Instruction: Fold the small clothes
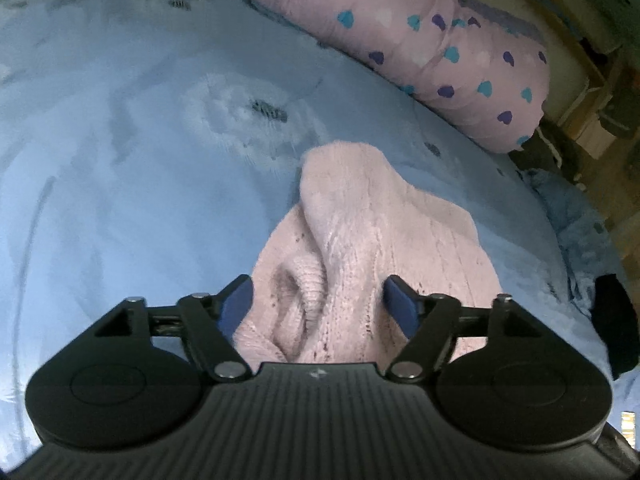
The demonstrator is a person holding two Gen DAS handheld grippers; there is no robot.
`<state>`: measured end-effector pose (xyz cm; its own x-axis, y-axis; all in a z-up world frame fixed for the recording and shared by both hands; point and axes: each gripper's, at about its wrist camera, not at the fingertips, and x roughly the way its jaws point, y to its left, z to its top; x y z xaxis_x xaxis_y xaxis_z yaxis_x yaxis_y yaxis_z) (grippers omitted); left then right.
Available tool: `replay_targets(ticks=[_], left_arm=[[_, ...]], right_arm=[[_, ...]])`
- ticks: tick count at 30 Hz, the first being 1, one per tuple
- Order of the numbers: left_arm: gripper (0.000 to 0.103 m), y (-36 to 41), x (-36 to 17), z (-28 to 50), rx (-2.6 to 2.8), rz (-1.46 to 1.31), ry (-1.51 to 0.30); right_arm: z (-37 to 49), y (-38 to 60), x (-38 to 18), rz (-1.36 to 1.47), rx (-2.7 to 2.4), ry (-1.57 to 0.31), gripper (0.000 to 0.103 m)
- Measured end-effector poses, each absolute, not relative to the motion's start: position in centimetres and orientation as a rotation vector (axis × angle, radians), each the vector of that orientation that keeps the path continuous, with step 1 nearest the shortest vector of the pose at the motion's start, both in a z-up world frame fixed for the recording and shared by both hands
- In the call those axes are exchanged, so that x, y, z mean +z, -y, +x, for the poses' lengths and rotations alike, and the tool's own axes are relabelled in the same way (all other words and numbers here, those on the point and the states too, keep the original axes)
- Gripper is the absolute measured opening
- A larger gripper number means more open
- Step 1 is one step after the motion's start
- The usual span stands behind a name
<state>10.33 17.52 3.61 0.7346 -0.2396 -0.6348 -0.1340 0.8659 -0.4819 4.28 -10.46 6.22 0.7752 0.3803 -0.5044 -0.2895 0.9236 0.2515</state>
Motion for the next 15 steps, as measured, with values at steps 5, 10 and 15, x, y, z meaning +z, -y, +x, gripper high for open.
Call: replay_targets(ticks=[5,10,15], left_arm=[[0.084,-17.2,2.8,11.2,-0.093,-0.540,-0.781],[0.087,-17.4,2.2,11.8,-0.117,-0.543,-0.790],[0.089,-17.4,1.6,12.3,-0.145,-0.547,-0.793]], right_arm=[[7.0,12.0,6.6,0.304,0.376,-0.630,0.067],[10.8,12.5,4.7,0.447,0.385,-0.722,0.068],[13.7,12.1,2.6,0.564,0.436,-0.830,0.074]])
